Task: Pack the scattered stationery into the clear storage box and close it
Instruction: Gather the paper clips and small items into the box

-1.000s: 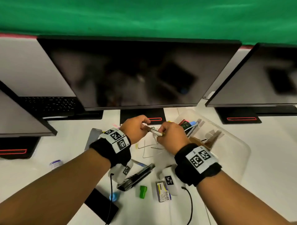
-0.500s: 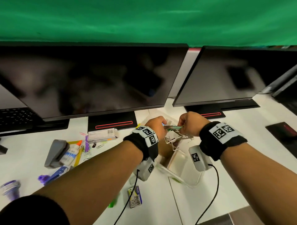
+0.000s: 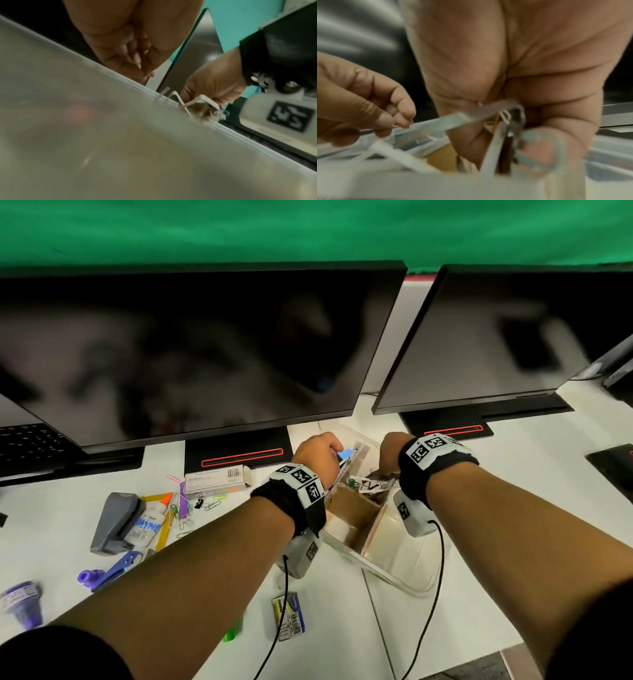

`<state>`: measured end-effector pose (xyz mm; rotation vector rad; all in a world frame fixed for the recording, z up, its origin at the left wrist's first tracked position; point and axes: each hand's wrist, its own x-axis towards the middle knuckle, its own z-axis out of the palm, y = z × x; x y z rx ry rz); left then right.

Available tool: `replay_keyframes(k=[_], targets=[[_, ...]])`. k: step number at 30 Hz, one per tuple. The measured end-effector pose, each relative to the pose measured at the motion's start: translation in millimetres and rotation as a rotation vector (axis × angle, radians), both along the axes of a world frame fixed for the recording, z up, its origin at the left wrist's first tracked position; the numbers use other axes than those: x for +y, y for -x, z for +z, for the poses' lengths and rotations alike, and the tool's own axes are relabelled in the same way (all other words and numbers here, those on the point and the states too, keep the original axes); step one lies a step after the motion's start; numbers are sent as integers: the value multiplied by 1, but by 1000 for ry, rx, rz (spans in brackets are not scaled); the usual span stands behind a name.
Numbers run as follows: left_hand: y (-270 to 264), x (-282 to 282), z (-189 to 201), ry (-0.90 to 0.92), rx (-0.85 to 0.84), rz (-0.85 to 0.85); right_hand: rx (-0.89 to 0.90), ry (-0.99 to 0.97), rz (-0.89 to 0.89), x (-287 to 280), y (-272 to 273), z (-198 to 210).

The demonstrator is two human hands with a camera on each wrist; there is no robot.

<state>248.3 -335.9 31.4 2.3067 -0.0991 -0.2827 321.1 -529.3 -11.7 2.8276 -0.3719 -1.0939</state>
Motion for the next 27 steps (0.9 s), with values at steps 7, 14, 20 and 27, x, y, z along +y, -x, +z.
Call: replay_keyframes(k=[7,14,20,27], targets=[[0,5,-4,-228,63,-267,-114,-17,46,61,36,63],[-3,-2,-11,-327,0,-356,-207,-204,-47,53,49,61],[-4,2,-4,-393,-44,-382,-256,-365,-173,48,62,62],[-1,6,10,-234,-183,-213,-455,-535,-197,58,69,56]])
